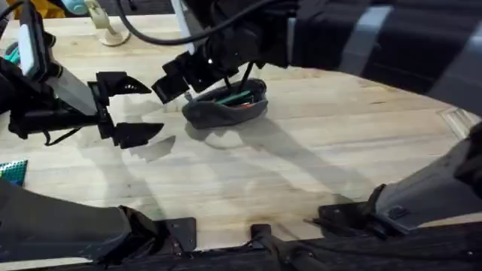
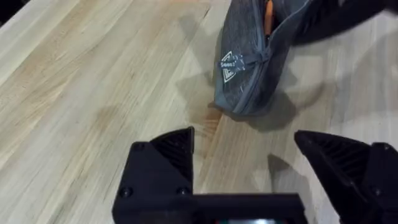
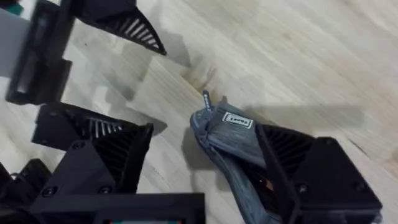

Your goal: Unzip the bag, pick up the pens from the table one at a time and place them inside, then zip the bag closed.

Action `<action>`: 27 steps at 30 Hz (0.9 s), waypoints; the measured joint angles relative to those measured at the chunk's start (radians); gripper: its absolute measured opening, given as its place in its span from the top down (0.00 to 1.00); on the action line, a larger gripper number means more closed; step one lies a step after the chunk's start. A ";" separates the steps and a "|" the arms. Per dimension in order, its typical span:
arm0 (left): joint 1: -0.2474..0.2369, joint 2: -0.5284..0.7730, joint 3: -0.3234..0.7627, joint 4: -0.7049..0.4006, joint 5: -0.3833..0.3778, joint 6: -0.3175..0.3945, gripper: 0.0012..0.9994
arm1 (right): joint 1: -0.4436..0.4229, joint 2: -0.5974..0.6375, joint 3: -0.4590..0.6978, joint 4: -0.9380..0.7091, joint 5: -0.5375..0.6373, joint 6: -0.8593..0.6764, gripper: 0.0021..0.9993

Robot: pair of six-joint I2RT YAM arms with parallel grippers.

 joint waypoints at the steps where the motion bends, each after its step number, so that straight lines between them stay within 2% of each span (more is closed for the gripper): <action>1: 0.000 0.000 0.000 0.000 0.000 0.000 0.01 | 0.000 0.009 0.000 0.002 -0.003 0.000 0.00; 19: 0.000 0.000 0.000 0.002 0.000 0.000 0.01 | 0.000 0.135 0.001 0.056 -0.033 -0.002 0.01; 21: 0.000 0.000 0.000 0.002 0.000 0.000 0.01 | 0.000 0.148 0.001 0.056 -0.033 -0.004 0.04; 25: 0.000 0.000 0.000 0.002 0.000 0.000 0.01 | 0.001 0.161 0.001 0.066 -0.033 -0.004 0.19; 27: 0.000 0.000 0.000 0.002 0.000 0.000 0.01 | 0.002 0.161 0.001 0.066 -0.034 -0.004 0.29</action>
